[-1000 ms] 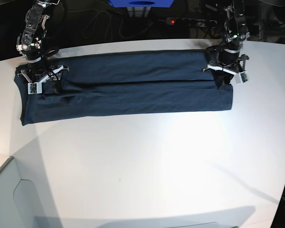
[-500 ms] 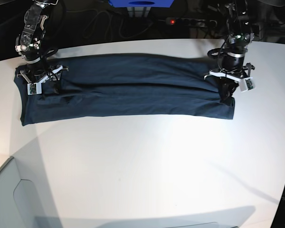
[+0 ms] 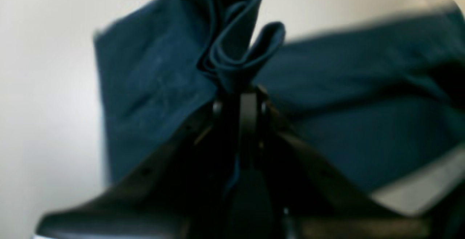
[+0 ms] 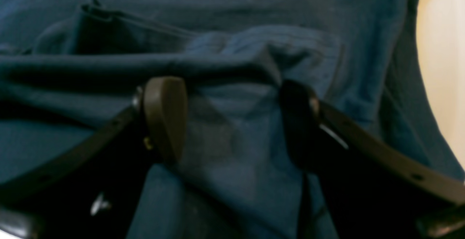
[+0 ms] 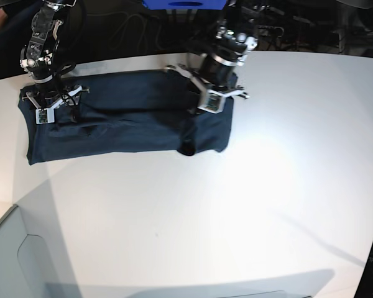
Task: Fold the T-shirt properly
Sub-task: 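Fold the strip end held by the left gripper toward the right gripper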
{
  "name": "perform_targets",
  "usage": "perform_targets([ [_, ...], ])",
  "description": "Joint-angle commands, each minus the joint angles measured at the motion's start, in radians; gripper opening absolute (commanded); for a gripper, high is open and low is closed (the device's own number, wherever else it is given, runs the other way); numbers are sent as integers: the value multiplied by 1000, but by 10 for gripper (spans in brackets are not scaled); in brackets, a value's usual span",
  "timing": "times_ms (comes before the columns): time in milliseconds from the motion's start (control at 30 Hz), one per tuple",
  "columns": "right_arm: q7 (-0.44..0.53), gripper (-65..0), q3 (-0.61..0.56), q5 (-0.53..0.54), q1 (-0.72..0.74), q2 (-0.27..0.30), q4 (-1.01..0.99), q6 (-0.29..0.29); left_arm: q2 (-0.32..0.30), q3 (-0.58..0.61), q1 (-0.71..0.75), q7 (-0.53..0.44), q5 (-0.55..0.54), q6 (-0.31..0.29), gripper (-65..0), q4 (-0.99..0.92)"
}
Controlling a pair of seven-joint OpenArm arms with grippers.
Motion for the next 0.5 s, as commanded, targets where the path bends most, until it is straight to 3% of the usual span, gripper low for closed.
perform_targets([
  [0,-30,-264,2,-14,-3,8,7,0,12,30,-14,-33,10,-2,-650,-4],
  [467,-30,-264,2,-14,-3,8,7,0,72,190,-175,-33,16,-2,-650,-216],
])
